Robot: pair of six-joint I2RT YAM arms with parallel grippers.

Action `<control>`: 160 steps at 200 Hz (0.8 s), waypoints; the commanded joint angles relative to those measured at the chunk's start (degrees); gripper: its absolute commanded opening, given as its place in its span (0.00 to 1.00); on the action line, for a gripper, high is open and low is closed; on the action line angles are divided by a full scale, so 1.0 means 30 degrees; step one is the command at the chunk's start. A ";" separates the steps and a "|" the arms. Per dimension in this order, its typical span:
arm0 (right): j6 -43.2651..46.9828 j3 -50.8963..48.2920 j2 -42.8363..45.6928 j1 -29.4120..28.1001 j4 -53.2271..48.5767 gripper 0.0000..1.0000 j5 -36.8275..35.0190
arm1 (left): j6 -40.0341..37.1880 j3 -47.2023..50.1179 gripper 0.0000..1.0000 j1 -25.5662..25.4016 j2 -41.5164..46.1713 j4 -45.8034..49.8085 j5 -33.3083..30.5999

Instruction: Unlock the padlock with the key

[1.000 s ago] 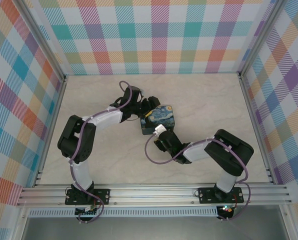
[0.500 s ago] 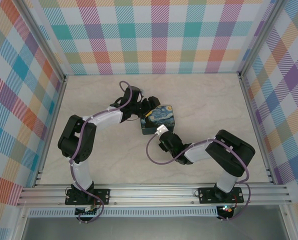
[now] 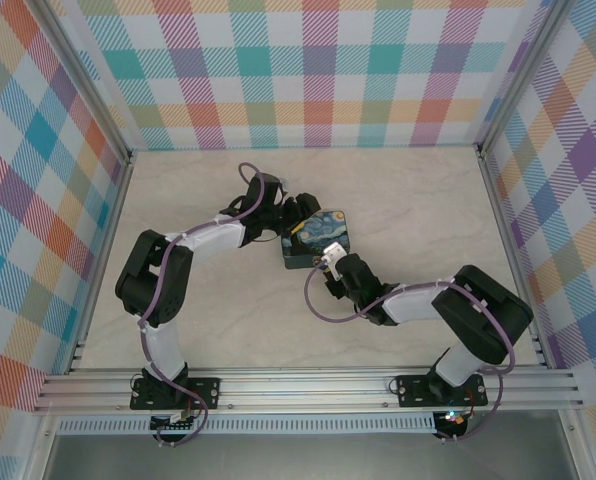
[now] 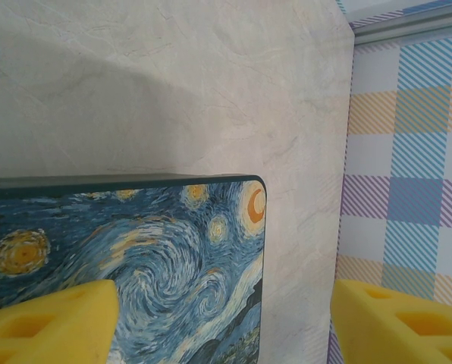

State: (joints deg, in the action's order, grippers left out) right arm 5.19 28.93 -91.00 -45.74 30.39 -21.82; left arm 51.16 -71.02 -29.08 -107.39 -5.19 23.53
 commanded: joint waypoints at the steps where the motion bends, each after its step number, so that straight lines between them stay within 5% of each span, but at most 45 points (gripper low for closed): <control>1: 0.0792 -0.0327 0.0118 0.0378 0.0877 0.36 0.0993 | -0.0280 0.0706 0.74 -0.0121 0.0056 0.0653 -0.0153; 90: 0.0477 0.0923 -0.2334 0.1681 0.1764 0.59 0.3793 | -0.0261 0.0792 0.73 -0.0143 -0.0221 0.0705 0.0010; 160: -0.0698 0.1060 -0.1809 0.1666 0.2481 0.56 0.9248 | -0.0036 0.1028 0.73 -0.0227 -0.0237 0.0470 -0.0064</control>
State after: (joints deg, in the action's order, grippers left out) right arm 5.67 31.97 -98.41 -40.47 34.59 -3.07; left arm 51.16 -70.28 -29.08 -107.39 -6.92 23.33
